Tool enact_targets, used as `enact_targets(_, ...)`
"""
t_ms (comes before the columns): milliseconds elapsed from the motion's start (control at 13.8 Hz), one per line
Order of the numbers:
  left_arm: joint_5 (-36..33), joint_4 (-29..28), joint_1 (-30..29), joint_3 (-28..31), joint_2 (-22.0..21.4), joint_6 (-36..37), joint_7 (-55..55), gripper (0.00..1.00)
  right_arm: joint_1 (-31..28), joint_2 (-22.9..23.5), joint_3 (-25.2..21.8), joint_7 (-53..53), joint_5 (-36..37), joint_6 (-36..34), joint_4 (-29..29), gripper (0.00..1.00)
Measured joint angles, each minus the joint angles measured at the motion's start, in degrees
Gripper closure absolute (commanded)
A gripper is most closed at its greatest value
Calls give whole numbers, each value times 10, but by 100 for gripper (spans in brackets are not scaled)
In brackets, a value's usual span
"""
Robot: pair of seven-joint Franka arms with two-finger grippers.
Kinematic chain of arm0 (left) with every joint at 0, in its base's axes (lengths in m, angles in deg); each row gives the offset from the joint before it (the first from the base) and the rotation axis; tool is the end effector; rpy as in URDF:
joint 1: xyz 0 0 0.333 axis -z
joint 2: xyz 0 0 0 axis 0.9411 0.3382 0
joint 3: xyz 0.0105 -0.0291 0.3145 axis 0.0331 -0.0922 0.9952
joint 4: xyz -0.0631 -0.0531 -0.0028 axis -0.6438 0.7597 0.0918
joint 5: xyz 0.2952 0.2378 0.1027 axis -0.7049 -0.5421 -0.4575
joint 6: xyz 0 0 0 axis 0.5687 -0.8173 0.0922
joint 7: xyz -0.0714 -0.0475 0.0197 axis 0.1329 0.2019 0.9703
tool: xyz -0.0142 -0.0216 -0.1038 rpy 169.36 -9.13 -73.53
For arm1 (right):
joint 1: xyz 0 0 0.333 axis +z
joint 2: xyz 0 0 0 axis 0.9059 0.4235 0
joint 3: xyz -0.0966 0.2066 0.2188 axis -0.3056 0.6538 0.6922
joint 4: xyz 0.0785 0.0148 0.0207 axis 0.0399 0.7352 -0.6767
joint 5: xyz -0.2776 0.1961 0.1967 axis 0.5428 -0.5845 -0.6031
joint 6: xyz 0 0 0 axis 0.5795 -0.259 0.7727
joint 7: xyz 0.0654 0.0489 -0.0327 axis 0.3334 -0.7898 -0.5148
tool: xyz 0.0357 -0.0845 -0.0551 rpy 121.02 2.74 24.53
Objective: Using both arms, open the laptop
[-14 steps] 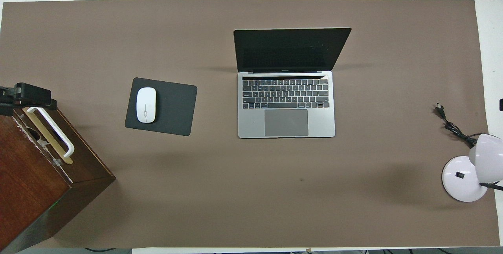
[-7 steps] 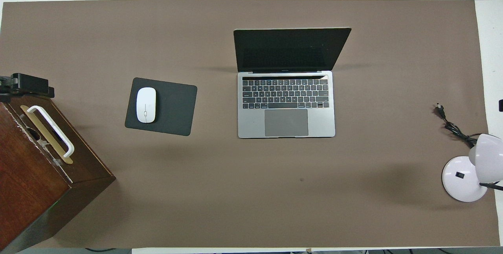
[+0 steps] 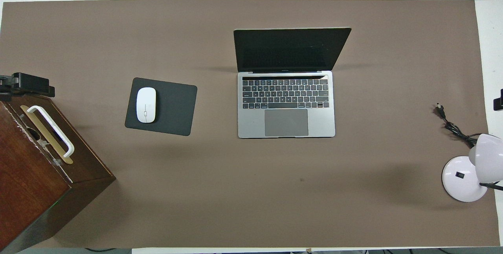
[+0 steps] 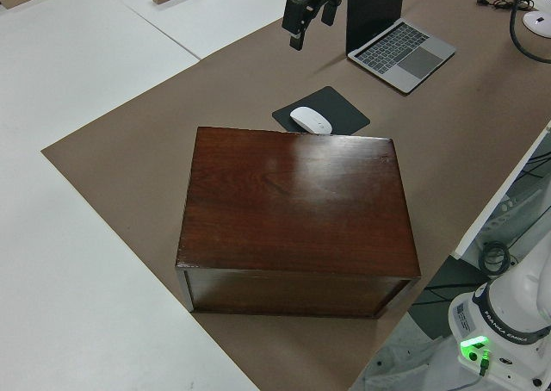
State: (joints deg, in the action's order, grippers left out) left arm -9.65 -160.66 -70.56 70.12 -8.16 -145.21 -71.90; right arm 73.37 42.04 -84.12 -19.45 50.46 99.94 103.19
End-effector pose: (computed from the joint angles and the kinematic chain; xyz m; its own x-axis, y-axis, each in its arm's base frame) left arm 0.5484 0.0046 0.6076 0.9993 0.0100 0.0356 0.0086 -0.9992 0.0388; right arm 0.5139 -0.0684 0.6662 0.9858 -0.1655 -0.0275 -0.1638 -0.9850 0.0547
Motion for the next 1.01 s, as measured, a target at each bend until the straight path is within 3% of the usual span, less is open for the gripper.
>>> enact_targets(1014, 0, 0, -1, 3, 0, 29, 0, 0, 0, -7, 0, -1, 0, 11, 6, 0)
